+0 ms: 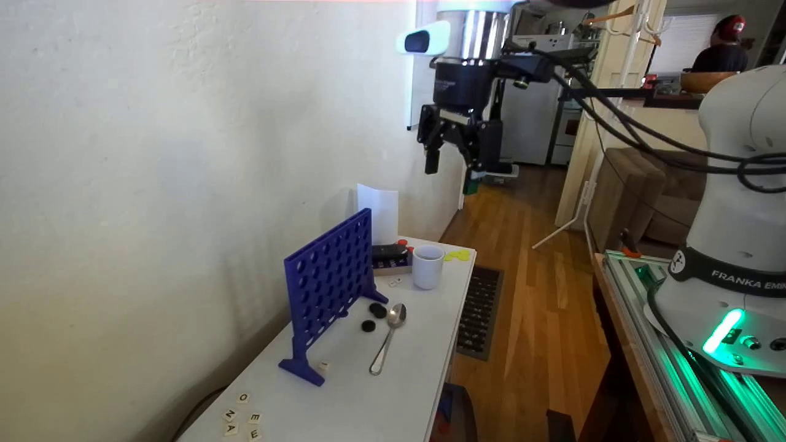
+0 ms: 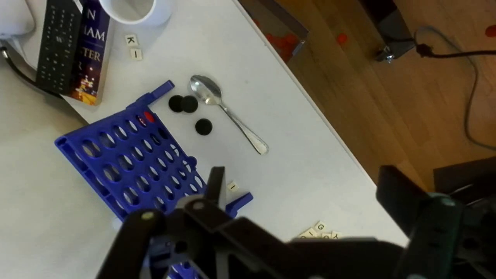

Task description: Put the silver spoon in the white mug.

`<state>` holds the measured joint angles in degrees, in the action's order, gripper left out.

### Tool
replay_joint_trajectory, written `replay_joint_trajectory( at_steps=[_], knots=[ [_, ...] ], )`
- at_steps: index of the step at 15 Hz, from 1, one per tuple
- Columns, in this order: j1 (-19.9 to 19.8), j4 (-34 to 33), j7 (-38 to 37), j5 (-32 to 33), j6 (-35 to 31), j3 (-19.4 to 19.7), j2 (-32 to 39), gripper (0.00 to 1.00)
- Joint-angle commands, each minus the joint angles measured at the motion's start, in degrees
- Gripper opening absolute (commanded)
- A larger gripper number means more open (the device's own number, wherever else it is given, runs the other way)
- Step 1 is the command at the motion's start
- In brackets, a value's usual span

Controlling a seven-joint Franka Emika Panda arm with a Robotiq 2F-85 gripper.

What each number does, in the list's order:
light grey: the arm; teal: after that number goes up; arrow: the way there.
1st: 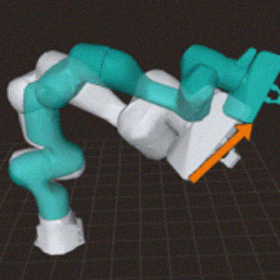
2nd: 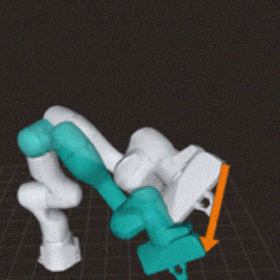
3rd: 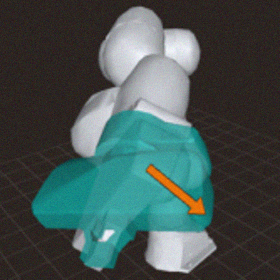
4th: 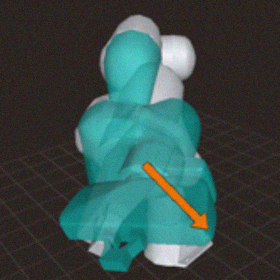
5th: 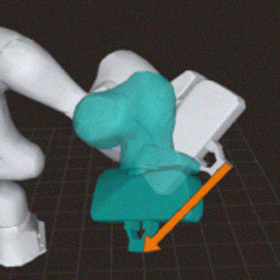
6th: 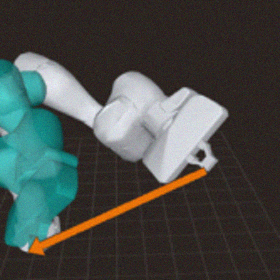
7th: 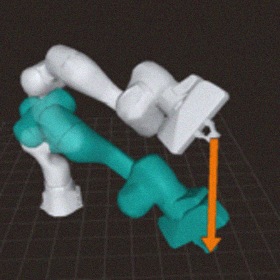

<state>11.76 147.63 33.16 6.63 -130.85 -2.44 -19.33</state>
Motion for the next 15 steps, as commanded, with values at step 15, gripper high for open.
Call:
replay_joint_trajectory(
  at_steps=[15],
  knots=[
    [-5.6,-5.8,28.6,5.6,-14.9,-1.2,24.0,1.0]
  ],
)
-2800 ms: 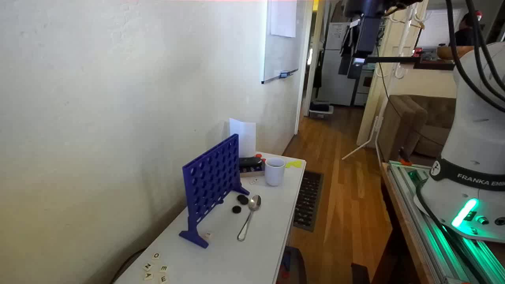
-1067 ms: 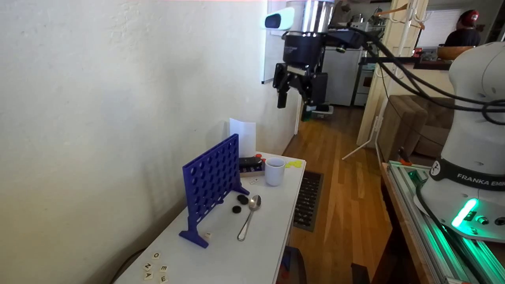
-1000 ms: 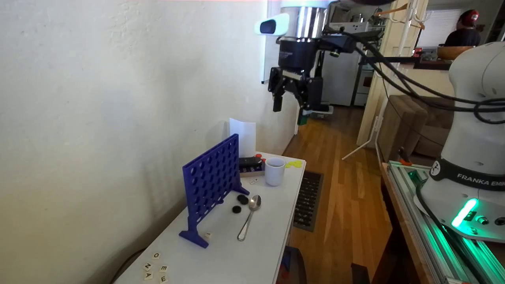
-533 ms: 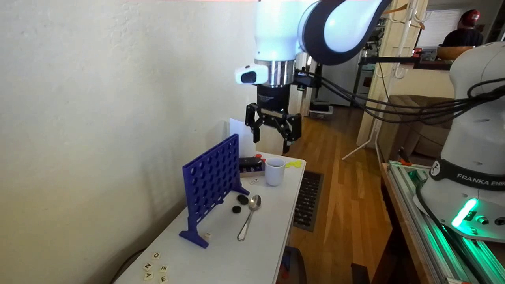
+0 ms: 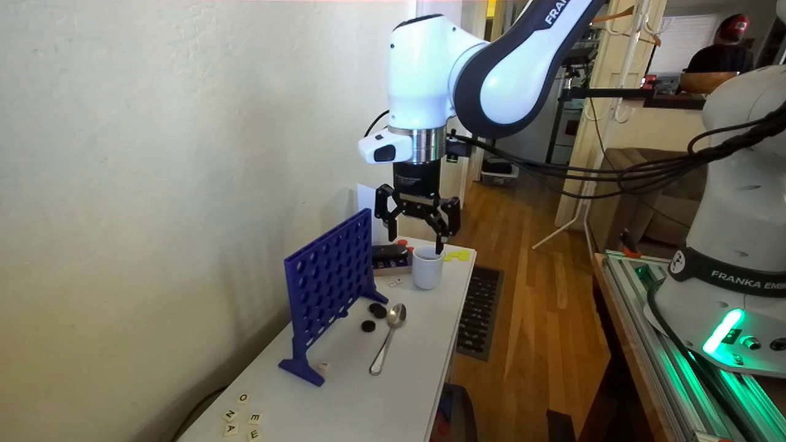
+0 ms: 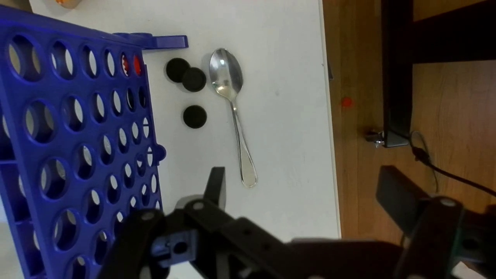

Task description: Put the silver spoon in the white mug.

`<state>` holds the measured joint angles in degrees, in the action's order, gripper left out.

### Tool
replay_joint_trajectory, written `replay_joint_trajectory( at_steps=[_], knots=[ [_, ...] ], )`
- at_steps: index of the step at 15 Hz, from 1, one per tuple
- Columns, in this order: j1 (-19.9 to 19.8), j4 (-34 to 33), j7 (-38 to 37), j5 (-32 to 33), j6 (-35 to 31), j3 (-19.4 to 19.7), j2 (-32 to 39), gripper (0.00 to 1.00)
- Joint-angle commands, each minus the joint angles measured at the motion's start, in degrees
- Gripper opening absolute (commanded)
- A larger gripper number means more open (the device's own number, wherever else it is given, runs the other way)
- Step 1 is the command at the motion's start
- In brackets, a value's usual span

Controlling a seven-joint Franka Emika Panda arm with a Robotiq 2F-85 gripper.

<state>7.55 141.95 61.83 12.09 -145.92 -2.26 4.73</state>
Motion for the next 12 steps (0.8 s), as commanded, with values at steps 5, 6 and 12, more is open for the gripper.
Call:
replay_joint_trajectory(
  at_steps=[5,6,12],
  knots=[
    [-3.0,1.7,-0.4,-3.5,-11.3,-1.6,4.1,1.0],
    [-3.6,2.2,-0.4,-4.9,-13.6,-1.8,5.4,1.0],
    [-8.9,2.3,2.0,-5.4,-24.8,-4.7,15.3,1.0]
  ],
)
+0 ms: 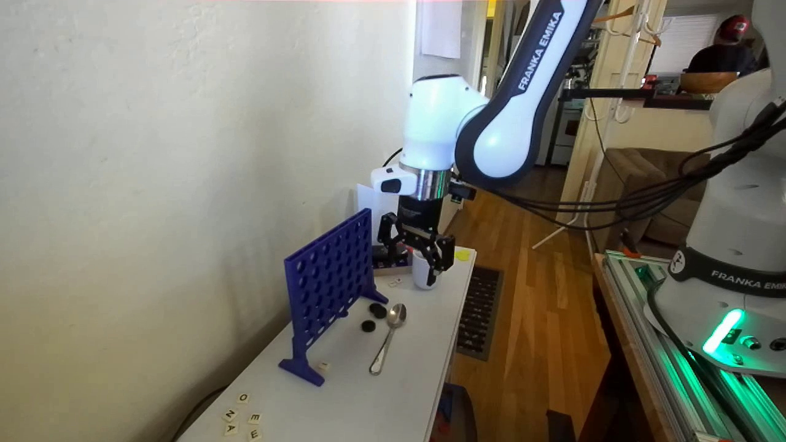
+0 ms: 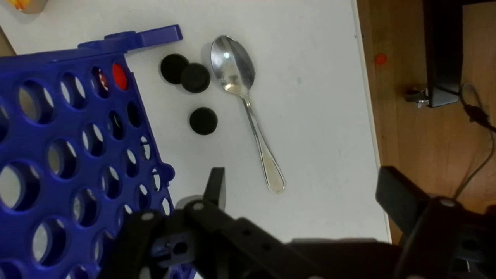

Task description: Put the silver spoon in the white mug.

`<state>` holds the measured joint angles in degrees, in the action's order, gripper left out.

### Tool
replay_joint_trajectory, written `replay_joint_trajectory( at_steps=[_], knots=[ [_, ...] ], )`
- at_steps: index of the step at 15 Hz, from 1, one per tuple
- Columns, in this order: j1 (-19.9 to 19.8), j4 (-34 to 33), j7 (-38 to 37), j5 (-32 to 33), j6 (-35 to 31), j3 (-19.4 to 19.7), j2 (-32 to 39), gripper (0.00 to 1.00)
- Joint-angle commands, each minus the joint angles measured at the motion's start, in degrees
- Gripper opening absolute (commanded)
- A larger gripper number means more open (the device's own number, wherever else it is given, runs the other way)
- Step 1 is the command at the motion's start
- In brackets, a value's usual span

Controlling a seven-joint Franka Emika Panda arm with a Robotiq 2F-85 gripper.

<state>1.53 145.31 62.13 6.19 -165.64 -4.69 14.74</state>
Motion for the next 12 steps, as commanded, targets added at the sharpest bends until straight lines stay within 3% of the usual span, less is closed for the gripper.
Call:
replay_joint_trajectory(
  at_steps=[1,6,9,12],
  knots=[
    [-2.7,-1.8,1.0,2.3,-5.9,-2.0,7.4,1.0],
    [-3.2,-5.3,-0.4,5.9,-7.0,-2.0,15.4,1.0],
    [-4.6,-7.9,-0.6,5.7,-7.7,-3.7,19.0,1.0],
    [-3.6,-10.9,-3.2,5.3,-7.4,-4.1,21.4,1.0]
  ],
)
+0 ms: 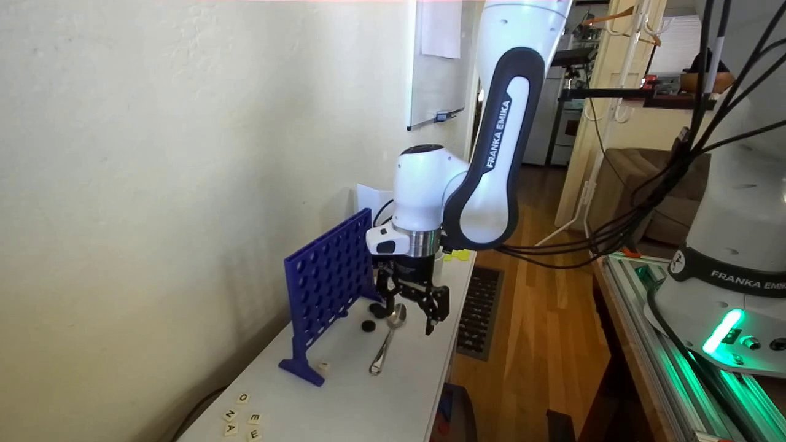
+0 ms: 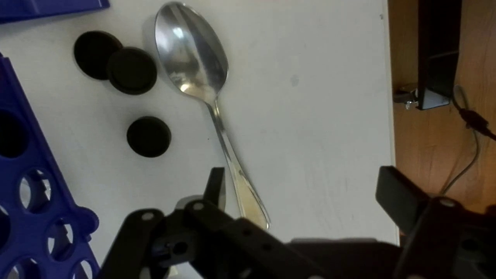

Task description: Put the silver spoon in the white mug.

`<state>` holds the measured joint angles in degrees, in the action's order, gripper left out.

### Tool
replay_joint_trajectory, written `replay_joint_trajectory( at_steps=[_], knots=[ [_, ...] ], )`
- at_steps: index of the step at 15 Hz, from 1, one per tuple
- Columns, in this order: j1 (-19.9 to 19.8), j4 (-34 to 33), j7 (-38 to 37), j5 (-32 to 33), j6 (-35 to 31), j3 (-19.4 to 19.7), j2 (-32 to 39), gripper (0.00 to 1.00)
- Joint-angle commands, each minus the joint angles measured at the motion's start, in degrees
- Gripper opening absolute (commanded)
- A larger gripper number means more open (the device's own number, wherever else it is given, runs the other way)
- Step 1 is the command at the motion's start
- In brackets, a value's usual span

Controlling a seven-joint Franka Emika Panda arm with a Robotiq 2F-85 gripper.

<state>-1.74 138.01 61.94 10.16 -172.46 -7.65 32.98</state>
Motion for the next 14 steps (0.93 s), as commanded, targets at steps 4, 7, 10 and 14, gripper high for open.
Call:
replay_joint_trajectory(
  at_steps=[4,7,10,14],
  knots=[
    [0.7,-7.2,-6.4,1.7,0.1,-1.2,5.7,1.0],
    [1.1,-9.3,-8.1,2.1,1.1,-0.9,7.4,0.97],
    [1.3,-10.8,-9.2,2.5,1.7,-0.6,9.0,0.92],
    [0.9,-12.1,-9.7,3.1,2.4,-0.6,10.5,0.93]
  ],
)
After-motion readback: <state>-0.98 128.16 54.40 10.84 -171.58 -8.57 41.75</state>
